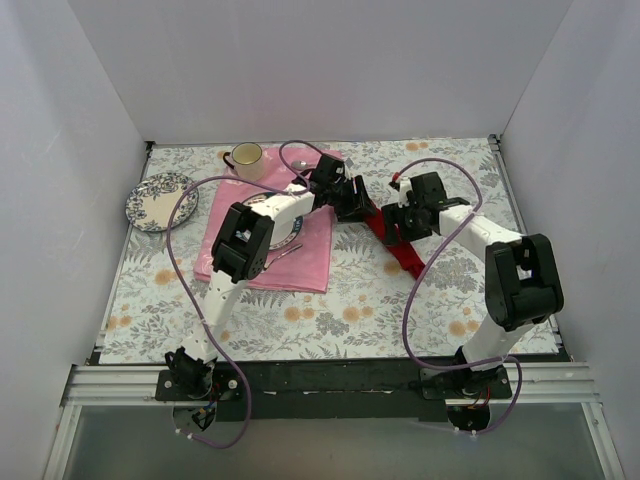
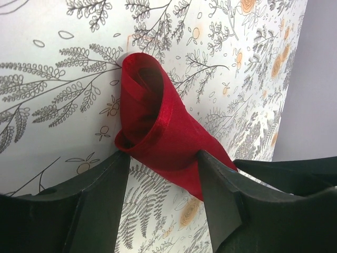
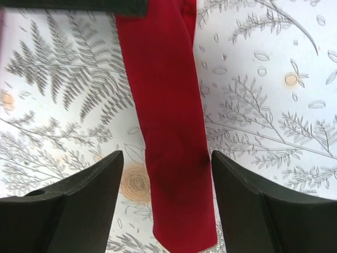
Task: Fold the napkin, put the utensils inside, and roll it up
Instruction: Roll the napkin with the utensil
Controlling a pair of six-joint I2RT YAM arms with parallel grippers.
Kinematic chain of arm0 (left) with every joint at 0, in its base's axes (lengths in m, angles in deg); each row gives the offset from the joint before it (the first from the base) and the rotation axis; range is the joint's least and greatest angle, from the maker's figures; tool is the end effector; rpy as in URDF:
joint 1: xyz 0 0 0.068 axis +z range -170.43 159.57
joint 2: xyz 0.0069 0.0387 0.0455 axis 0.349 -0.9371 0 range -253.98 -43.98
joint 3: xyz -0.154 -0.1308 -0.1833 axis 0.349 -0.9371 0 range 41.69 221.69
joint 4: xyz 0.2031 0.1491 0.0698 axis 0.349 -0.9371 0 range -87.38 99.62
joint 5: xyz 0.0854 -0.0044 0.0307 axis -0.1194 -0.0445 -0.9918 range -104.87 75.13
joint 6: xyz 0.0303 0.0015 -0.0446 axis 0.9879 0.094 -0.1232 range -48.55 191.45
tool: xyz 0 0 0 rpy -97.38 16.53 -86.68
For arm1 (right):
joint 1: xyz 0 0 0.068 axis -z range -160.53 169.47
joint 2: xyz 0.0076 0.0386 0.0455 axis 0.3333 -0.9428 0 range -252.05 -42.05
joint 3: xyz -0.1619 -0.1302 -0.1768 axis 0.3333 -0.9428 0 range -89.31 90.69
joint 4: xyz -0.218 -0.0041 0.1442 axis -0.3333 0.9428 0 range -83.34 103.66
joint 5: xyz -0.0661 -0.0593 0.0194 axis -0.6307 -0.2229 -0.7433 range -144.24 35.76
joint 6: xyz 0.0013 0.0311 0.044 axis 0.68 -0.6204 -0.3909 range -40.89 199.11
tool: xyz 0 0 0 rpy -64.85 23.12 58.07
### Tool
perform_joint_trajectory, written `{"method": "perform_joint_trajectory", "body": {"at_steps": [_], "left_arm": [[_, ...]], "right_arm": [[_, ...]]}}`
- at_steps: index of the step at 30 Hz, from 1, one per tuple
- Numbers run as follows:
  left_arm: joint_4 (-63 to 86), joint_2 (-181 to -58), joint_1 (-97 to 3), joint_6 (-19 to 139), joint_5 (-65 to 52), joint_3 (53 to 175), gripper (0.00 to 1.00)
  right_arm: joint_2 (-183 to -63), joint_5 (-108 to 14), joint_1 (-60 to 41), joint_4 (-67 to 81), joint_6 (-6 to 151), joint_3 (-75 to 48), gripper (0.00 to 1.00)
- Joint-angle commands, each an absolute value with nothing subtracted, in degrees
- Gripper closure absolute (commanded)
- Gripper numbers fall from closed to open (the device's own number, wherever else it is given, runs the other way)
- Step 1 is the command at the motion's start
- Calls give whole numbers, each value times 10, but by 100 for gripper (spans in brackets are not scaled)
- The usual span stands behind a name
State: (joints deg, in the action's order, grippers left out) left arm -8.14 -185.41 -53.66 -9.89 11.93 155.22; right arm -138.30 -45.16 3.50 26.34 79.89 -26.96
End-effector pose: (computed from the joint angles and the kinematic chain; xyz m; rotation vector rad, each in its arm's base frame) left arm 0.4468 -0.3121 0.1409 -0.8924 2.6661 -1.3201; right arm 0.3353 0.1018 0.2013 -0.4314 2.4787 0.3075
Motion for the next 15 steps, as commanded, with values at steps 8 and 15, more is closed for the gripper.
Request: {"method": "perform_joint_trajectory", "body": {"at_steps": [8,15], "left_arm": [[-131,-1900,-535,-69,103,1589,46],[-159,-1913,-535,-44,95,1635,45]], "right_arm": [[-1304,-629,27,303,805,-349,26],[-1292,-643,27,318,805,-346,42]]}}
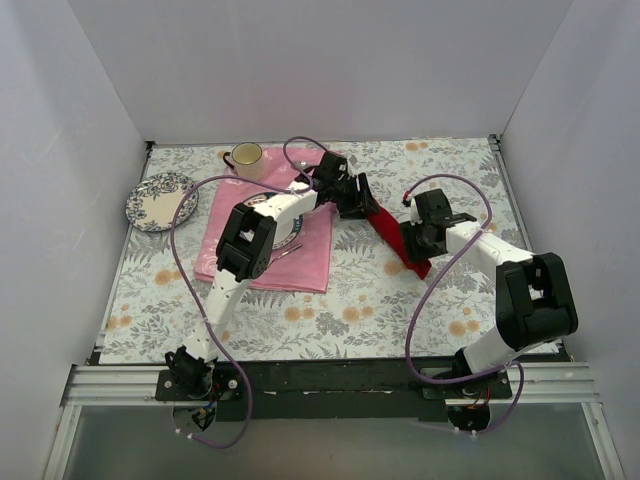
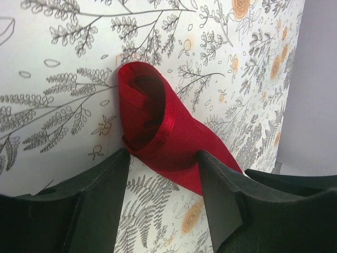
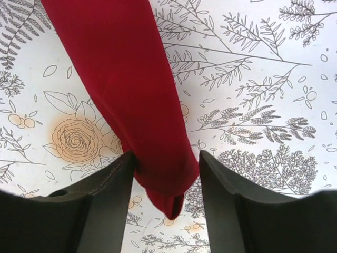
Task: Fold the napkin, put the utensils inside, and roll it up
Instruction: Roll the napkin with the utensil
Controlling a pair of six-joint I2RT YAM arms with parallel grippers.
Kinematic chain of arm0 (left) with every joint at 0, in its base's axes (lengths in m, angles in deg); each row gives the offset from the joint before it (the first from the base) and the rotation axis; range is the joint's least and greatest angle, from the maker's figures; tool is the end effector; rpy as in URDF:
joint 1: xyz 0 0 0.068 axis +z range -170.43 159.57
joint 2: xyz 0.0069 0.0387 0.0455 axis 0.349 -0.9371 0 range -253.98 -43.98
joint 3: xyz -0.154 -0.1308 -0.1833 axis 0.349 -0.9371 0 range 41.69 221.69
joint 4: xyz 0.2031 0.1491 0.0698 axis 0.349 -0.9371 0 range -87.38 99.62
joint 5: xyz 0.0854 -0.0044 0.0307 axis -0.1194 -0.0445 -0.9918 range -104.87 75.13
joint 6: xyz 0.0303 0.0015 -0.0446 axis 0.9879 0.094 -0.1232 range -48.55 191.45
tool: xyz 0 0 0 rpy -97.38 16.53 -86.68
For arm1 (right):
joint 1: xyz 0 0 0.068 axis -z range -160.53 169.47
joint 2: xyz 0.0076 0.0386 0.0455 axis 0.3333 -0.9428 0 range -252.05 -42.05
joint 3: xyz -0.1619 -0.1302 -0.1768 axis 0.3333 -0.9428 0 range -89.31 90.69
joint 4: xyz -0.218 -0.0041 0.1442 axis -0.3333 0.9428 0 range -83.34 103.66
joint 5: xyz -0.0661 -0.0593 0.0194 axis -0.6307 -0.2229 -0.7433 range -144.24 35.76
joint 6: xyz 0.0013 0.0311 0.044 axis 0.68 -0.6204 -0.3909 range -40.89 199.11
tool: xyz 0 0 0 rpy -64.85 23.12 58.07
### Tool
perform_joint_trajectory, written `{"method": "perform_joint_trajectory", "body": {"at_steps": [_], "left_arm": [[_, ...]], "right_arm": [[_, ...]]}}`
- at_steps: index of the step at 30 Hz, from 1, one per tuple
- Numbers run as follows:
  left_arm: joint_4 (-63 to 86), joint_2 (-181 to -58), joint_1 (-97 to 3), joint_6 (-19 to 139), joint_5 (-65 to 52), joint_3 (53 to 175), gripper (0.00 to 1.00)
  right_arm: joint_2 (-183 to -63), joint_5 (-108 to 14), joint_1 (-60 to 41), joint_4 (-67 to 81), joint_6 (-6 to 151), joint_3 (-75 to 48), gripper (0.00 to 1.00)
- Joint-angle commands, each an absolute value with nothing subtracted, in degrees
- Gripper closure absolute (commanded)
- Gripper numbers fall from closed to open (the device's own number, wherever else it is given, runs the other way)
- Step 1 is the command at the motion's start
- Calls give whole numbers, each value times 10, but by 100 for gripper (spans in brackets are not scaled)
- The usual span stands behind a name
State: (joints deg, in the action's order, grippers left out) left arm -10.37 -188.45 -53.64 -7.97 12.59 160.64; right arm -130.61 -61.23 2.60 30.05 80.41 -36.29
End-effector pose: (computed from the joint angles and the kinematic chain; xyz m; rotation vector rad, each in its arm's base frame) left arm 0.4558 -0.3181 0.1403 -0.8373 2.6729 -1.3266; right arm 0.2922 0.0841 0.1902 -0.3653 2.5624 -0.0590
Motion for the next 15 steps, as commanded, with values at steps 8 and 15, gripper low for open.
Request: {"method": "perform_joint_trajectory", "body": {"at_steps": [8,15], "left_arm": [[-187,-1887,-529,-32,104,1684,40],[-181,-1794,-512,-90,81,1641,37]], "right_arm": [[-1289,-610,10,309,829,-282,41],[-1318,-599,-36,235,891,-273,30]]}}
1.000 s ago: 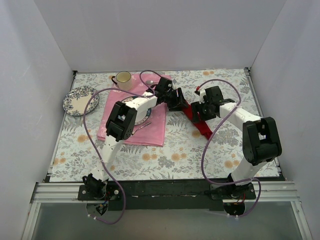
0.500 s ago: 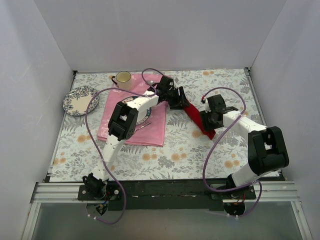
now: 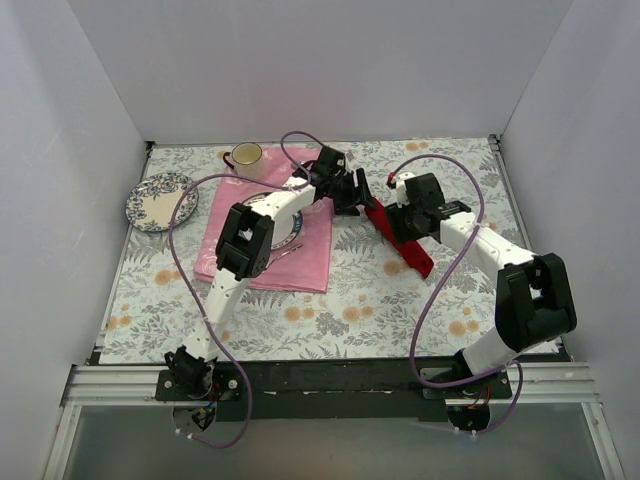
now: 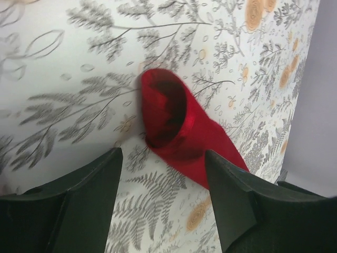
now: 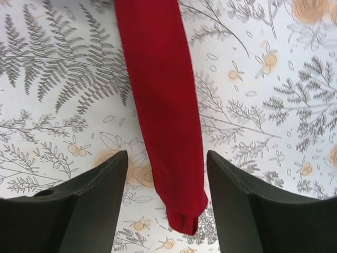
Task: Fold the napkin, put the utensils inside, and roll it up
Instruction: Roll the napkin with the utensil
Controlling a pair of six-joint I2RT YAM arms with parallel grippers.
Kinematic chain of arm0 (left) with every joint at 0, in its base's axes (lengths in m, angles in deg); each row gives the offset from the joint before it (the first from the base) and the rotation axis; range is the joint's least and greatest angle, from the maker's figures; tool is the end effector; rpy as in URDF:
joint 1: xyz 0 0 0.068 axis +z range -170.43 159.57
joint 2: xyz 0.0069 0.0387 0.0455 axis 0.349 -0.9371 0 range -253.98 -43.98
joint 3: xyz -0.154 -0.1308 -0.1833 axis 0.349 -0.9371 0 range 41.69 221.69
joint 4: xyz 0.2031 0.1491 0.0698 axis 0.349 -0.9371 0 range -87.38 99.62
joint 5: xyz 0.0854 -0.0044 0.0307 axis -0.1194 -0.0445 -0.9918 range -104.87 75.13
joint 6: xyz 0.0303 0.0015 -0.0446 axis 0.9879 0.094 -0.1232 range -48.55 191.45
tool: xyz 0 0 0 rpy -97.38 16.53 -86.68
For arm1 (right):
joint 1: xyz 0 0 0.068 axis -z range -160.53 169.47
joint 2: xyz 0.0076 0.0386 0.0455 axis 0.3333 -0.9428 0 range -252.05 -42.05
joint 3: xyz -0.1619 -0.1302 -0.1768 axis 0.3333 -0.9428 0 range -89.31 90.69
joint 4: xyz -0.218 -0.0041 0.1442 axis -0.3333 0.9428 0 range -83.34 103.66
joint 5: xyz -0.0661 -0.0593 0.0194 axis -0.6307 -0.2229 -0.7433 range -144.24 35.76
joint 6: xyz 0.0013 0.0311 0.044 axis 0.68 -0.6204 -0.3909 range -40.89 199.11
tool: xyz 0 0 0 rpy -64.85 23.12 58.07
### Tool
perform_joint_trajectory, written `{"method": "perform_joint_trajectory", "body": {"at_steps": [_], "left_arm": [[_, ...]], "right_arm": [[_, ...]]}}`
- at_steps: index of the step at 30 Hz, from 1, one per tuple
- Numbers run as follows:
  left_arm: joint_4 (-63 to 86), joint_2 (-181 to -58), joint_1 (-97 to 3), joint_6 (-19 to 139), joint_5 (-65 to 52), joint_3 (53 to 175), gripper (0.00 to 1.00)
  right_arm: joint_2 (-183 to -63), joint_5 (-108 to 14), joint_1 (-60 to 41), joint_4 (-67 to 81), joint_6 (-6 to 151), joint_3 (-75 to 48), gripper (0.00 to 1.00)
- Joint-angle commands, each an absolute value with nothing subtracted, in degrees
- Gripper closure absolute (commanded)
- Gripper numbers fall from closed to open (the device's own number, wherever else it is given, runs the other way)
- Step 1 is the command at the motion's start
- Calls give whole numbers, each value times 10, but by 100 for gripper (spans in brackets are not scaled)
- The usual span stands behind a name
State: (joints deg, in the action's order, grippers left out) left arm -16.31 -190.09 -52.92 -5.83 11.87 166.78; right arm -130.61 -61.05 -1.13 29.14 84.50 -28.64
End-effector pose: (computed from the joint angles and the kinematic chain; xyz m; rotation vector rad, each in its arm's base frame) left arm 0.4649 -0.3152 0.1516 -0.8213 2.6805 -1.2825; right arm 0.3083 0.1113 0.2317 -0.4980 2.3904 -0.0274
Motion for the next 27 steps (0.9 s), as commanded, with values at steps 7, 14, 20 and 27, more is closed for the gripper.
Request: {"method": "perform_joint_trajectory", "body": {"at_steps": [7,14,20,27], "left_arm": [[-120,-1631,-490,-158,47,1479,37],[-68,-1533,-491,-180,86,1355,38],[-59,-1486,-491,-166,82,1308,38],[-46,-1470,-490,-167,96,1272,38]], "right_arm": [[-1371,-656,-63,194,948,-266,30],[-1419,-697,-73,182,963,-257,30],[-1442,-724,-73,166,964,-262,33],[-1462,-788,-72,133,979,-276,38]]}}
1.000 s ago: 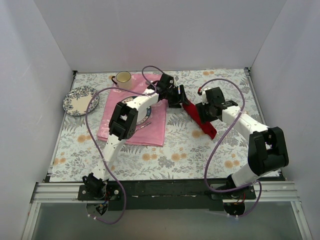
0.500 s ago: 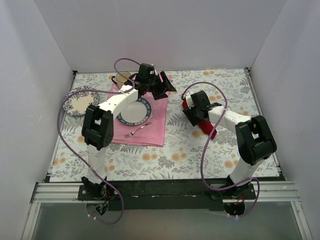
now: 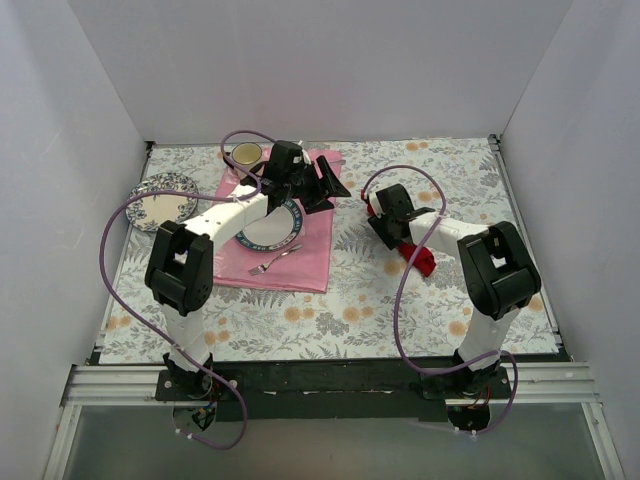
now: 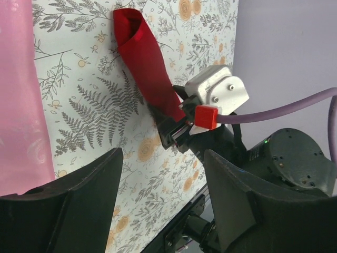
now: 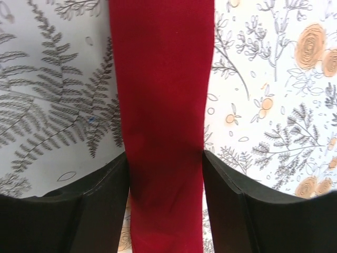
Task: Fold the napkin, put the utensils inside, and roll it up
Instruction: Roll the napkin with the utensil
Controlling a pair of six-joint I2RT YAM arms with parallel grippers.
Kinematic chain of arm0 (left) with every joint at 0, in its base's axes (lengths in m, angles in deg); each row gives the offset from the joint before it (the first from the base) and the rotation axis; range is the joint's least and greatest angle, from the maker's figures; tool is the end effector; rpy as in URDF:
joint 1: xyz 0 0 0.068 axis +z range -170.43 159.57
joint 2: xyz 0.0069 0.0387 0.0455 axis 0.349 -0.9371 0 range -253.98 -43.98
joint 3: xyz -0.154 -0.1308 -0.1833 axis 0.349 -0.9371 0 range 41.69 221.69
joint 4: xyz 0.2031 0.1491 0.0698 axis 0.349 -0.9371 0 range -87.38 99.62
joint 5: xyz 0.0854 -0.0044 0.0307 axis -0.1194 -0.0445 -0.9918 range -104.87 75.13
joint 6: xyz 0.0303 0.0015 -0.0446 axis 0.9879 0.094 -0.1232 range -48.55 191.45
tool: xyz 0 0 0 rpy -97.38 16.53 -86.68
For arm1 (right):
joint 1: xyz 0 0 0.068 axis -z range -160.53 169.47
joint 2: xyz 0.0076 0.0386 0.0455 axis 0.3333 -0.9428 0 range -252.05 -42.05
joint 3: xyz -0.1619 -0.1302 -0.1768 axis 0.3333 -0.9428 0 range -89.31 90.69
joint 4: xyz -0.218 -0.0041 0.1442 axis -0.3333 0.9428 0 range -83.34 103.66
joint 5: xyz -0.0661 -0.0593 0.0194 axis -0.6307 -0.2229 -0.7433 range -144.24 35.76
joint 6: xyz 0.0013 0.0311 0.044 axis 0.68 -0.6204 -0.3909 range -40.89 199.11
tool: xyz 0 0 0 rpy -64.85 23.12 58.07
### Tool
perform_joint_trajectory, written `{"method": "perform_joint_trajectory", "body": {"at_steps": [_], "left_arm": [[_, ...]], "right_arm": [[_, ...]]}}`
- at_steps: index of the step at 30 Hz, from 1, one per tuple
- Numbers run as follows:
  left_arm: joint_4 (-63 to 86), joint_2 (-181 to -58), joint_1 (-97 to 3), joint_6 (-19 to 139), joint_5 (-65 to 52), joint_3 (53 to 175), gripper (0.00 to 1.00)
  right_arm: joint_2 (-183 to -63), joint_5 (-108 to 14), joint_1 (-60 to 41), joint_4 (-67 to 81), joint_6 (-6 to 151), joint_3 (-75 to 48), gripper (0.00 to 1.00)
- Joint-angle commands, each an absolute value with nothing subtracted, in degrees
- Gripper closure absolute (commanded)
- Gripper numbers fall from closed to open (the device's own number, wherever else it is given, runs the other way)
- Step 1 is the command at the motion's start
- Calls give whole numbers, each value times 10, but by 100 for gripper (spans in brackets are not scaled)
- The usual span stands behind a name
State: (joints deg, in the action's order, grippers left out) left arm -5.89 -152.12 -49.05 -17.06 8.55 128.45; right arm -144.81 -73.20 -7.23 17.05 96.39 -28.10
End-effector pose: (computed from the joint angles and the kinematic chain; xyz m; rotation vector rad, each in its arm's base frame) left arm 0.3771 -0.2220 0.2669 -1.0765 2.4150 -1.4062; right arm 0.3339 0.1549 0.1686 -0.7818 2.3103 -0.3361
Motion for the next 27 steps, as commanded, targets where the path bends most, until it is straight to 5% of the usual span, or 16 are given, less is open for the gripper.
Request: {"method": "perform_joint_trajectory", "body": {"at_steps": [1,6,13,27], "left_arm": [[-46,-1469,-490,-166,100,1270,38],[-40,-1471,-491,-167,107,1256,38],[-5,-1478,-491,-150,145,1227,38],[58,-1537,-490,-156,207,1218,40]], "right_arm": [[-1461,-794,-73,126,983,-287,39],[-1470,-792,-61,103,991,-297,48],[-1477,-714,-47,132,950,-280,74],[-1460,-378,40,196,768,-238,91]]}}
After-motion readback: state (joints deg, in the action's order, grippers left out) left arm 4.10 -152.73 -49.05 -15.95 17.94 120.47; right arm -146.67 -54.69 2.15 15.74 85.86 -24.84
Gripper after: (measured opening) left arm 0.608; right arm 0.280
